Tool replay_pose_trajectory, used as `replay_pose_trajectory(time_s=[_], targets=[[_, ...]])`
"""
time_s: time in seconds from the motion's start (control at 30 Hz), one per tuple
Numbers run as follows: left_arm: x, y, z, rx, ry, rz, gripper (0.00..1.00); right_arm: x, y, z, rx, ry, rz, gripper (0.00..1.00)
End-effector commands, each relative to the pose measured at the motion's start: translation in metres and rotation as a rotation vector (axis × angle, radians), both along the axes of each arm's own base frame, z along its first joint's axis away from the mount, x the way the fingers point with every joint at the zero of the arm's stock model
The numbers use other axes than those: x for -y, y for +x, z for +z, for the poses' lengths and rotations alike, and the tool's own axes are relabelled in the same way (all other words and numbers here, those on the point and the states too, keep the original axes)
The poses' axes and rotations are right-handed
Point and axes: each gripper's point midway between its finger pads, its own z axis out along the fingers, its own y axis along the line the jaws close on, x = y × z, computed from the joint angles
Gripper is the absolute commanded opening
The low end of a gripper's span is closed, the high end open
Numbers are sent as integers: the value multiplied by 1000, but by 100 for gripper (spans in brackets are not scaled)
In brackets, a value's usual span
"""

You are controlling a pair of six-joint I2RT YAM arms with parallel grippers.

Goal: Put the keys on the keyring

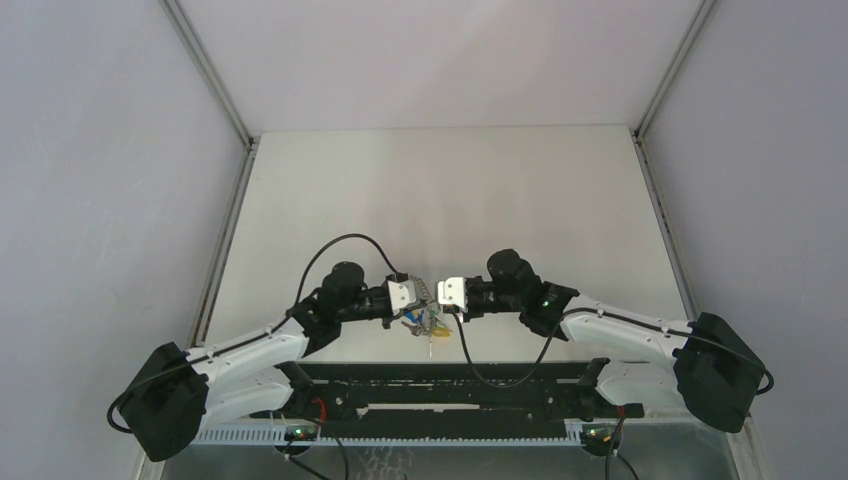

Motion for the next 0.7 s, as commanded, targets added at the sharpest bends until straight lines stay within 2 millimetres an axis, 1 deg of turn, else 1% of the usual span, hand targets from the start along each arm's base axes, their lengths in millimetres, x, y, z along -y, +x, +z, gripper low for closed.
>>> replay_pose_trajectory(time_s=[0.0,0.3,0.67], targets=[[12,1,27,48,-82,-40,0,-10,-1,25,49,61,38,0],[11,1,27,48,-82,-36,0,-11,-4,27,50,66,53,0],[12,1,29,52,-86,-38,0,-11,-5,25,44,57,61,0]])
